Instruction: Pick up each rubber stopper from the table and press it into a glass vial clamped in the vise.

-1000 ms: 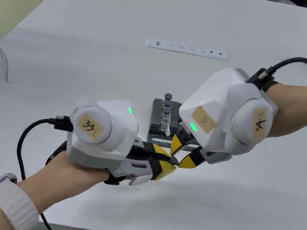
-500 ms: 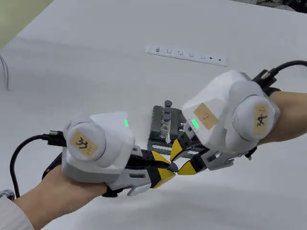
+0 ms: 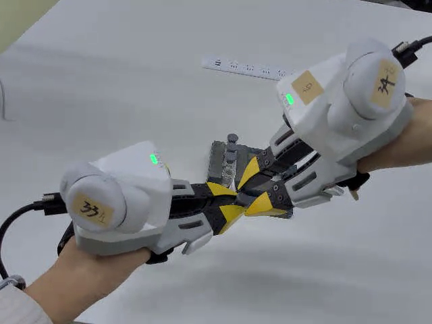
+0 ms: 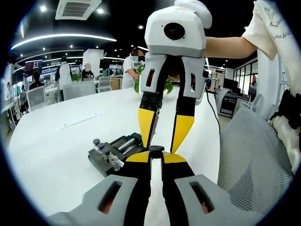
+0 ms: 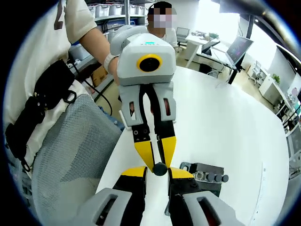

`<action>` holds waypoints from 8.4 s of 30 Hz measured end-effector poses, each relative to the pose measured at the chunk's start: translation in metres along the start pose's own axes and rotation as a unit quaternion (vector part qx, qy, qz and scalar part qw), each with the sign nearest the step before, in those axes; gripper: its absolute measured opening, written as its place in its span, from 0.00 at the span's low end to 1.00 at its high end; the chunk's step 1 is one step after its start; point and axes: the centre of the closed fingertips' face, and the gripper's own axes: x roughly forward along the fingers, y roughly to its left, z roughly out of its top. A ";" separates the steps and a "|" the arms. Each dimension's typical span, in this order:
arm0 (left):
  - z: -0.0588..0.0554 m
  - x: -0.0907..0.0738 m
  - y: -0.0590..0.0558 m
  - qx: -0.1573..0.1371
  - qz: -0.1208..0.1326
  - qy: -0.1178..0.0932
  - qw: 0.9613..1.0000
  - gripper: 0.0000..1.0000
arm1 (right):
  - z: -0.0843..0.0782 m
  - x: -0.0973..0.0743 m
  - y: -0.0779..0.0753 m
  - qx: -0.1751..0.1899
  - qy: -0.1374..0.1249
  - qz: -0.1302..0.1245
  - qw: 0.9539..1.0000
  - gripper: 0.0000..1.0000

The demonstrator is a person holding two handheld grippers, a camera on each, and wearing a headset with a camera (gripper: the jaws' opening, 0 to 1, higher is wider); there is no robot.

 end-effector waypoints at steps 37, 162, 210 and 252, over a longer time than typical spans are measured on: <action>0.012 0.000 -0.009 0.036 -0.019 -0.021 0.999 0.03 | 0.003 -0.012 0.006 -0.015 0.001 0.008 1.000 0.08; -0.062 -0.063 0.069 -0.067 0.140 0.054 0.986 0.98 | -0.039 0.032 -0.086 -0.093 0.147 0.034 0.984 0.06; -0.063 -0.062 0.072 -0.078 0.143 0.053 0.985 0.96 | -0.043 0.043 -0.092 -0.182 0.172 0.066 0.966 0.05; -0.061 -0.054 0.062 -0.080 0.125 0.057 0.987 0.93 | -0.043 0.044 -0.090 -0.190 0.162 0.063 0.966 0.07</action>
